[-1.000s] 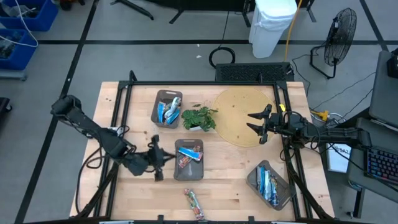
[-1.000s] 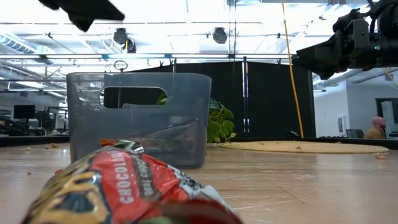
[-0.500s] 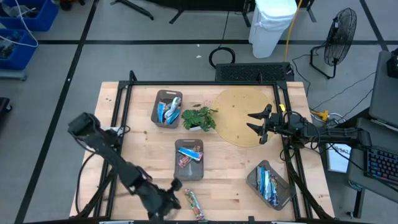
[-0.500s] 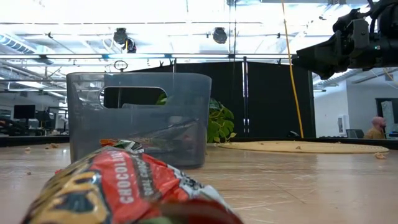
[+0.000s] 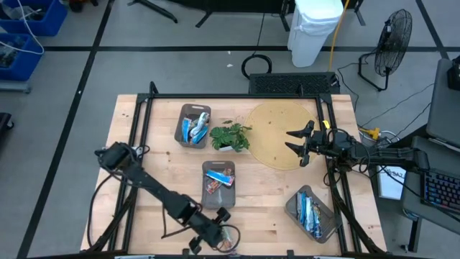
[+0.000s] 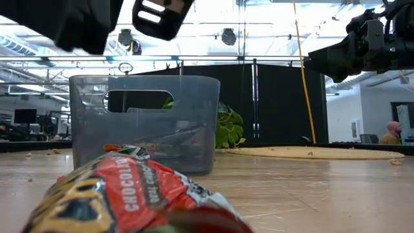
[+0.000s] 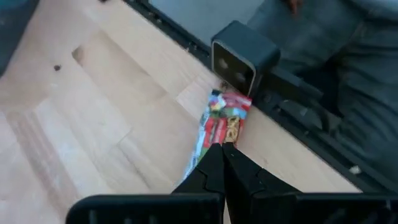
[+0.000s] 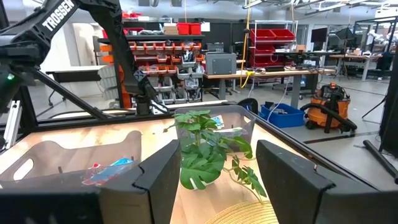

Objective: Pick and place Granola Bars by type
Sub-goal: Put the red granola bar into the bottom left black bin

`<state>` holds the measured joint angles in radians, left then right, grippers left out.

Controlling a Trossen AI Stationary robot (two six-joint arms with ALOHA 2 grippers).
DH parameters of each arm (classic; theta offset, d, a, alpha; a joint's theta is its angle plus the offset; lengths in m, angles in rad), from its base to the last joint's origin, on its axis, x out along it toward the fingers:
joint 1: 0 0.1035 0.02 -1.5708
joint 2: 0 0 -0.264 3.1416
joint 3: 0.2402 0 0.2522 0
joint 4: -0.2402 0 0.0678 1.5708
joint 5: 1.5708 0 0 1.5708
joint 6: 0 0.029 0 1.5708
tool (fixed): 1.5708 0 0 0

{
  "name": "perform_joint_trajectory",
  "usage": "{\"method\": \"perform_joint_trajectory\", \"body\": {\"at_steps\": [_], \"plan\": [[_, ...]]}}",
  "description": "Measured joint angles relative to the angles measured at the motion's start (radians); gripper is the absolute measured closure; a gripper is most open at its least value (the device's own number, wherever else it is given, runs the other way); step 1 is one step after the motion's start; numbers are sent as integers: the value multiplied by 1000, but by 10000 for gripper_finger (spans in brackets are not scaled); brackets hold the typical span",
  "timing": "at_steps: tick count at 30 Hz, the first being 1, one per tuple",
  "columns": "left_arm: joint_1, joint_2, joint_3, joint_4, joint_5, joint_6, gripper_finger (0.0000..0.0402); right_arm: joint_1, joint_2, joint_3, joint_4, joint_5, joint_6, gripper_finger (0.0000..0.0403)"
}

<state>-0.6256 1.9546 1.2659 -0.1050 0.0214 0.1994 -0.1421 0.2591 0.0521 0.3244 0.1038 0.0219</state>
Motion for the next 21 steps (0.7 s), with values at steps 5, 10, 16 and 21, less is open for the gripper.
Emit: {"method": "perform_joint_trajectory", "body": {"at_steps": [5,10,16,21], "plan": [[38,10,-1,8,60,-18,401,0,0,0,0,0,0,202],[63,10,-34,30,59,-23,401,0,0,0,0,0,0,202],[77,10,-76,54,55,-52,401,0,0,0,0,0,0,202],[75,9,-100,55,36,-108,401,0,0,0,0,0,0,202]]}}
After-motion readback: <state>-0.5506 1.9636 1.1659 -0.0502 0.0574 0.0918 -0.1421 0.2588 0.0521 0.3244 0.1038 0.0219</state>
